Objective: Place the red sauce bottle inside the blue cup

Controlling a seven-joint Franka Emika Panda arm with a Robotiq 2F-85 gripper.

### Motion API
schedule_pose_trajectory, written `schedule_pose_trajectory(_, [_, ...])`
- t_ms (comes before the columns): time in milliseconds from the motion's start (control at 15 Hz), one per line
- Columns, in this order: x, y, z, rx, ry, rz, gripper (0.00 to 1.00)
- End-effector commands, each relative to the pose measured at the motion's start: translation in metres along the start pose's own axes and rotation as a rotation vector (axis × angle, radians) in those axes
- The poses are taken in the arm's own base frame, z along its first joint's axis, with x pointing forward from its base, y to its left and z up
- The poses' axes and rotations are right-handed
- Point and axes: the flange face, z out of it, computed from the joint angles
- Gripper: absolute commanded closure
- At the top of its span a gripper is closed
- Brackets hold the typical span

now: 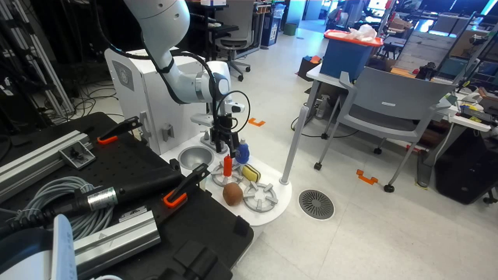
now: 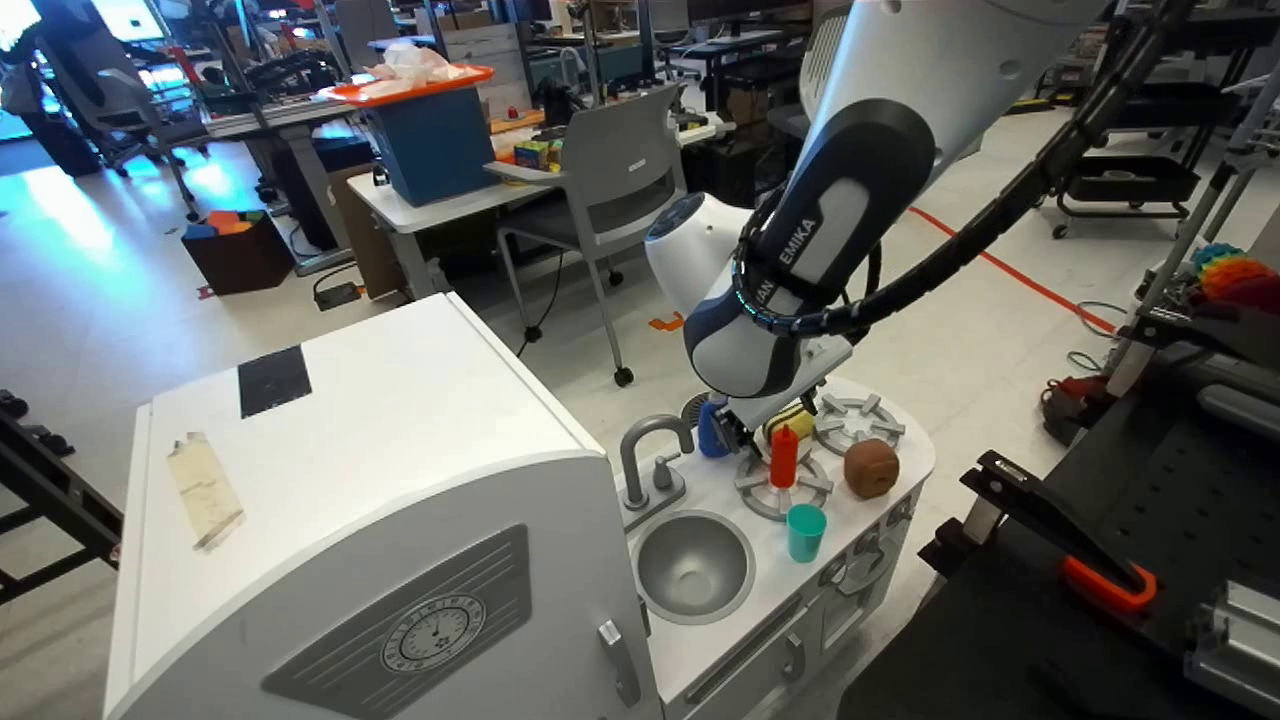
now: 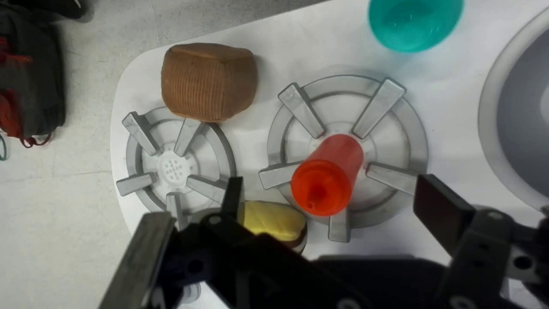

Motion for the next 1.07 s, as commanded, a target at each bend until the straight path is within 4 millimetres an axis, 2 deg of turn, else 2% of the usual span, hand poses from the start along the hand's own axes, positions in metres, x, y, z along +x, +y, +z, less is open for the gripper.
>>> schedule_pose_trajectory(0, [0.016,-0.003,0.004,-0.021,0.04,0.003,0.0])
schedule_pose_trajectory(200, [0.021,0.001,0.017,-0.039,0.041,0.01,0.0])
schedule_pose_trajectory(533, [0.013,-0.005,0.042,-0.05,0.003,0.004,0.0])
schedule_pose_trajectory(667, [0.008,-0.005,0.038,-0.055,-0.003,-0.001,0.0])
schedule_pose_trajectory(733, [0.009,-0.005,0.038,-0.05,-0.003,0.002,0.25])
schedule_pose_trajectory(800, [0.01,-0.005,0.036,-0.051,-0.001,0.004,0.26])
schedule_pose_trajectory(1000, [0.011,-0.006,0.033,-0.056,0.001,0.002,0.51])
